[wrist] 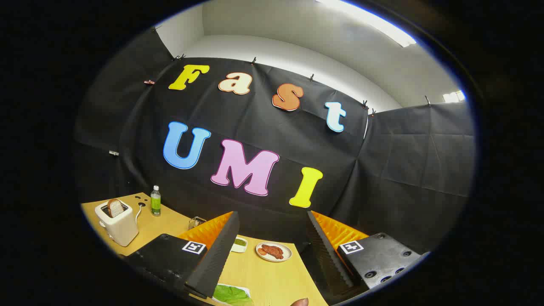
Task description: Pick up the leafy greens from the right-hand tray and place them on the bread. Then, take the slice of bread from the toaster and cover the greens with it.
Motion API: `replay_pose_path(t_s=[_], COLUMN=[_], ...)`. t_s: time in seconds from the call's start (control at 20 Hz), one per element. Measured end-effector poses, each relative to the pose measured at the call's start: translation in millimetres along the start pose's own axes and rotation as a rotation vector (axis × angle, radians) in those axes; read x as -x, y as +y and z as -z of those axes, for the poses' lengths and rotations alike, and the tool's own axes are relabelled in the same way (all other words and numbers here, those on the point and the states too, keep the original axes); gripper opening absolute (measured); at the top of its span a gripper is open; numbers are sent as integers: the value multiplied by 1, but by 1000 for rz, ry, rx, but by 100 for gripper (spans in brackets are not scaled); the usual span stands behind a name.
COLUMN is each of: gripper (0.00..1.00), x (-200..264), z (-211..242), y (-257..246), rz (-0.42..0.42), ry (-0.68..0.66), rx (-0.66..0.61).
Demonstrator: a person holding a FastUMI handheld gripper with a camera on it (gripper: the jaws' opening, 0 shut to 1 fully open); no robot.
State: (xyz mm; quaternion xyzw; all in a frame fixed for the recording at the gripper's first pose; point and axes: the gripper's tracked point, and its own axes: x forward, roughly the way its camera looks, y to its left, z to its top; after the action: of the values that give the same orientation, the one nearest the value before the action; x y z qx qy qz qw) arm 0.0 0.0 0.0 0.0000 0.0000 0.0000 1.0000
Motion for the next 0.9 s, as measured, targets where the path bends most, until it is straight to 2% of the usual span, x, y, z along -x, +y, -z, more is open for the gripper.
replay_pose_path(t_s=[0.25, 0.9], gripper=[98, 98], x=[-1, -2], z=[1, 7], y=[3, -3], rz=[-14, -32], ry=[4, 20], rx=[-37, -36])
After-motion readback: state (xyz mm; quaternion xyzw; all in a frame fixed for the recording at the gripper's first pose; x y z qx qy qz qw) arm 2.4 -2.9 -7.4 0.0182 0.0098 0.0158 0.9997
